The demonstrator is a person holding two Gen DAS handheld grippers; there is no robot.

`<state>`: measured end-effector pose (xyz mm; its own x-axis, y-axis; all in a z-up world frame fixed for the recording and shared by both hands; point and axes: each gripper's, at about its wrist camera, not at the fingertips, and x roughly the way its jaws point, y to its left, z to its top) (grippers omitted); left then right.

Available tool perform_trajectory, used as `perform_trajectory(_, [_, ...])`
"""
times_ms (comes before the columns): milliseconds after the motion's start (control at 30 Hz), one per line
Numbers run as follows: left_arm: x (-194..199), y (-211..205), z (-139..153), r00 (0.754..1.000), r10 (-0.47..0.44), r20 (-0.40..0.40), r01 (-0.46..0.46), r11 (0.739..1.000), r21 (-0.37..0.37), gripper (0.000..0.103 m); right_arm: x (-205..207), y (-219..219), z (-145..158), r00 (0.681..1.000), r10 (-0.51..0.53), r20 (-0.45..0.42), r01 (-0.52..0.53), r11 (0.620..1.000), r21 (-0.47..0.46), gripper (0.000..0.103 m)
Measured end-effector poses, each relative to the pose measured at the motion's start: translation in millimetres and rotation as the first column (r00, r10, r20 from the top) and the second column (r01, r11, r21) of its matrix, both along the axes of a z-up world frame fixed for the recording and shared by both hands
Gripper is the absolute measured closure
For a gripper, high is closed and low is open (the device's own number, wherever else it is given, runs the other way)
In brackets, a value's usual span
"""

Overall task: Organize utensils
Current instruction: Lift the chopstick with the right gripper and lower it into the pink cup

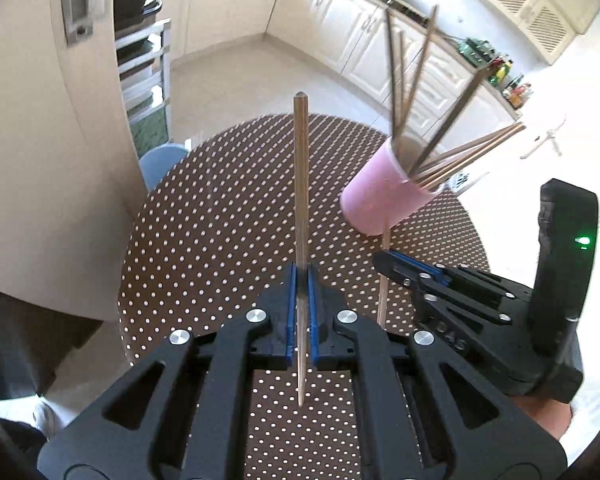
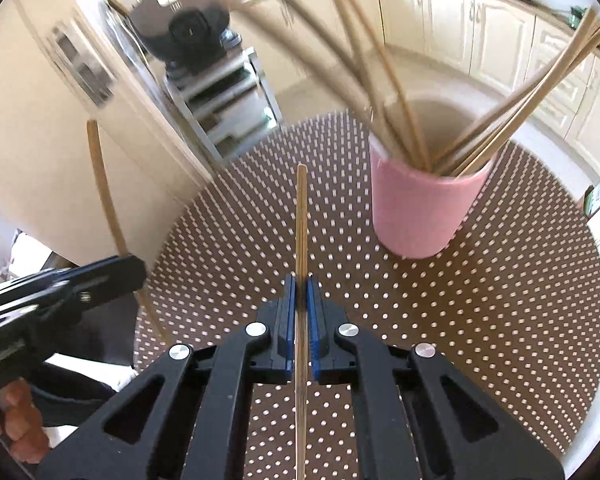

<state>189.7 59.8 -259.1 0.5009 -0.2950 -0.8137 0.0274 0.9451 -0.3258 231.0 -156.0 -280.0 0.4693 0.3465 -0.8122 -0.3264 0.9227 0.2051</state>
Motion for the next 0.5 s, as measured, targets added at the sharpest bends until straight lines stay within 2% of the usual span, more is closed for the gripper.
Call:
perform_trajectory(133, [-8, -7, 25, 0.998, -0.034, 0.059, 0.035, 0.999, -0.007, 0.097, -25, -12, 32, 0.996, -0.032, 0.078, 0.030, 0.999, 0.030, 0.098])
perform_trajectory(500, [-18, -29, 76, 0.973, -0.122, 0.194, 0.123, 0.992, 0.006, 0.097, -64, -36, 78, 0.969, -0.136, 0.204, 0.124, 0.990, 0.072, 0.098])
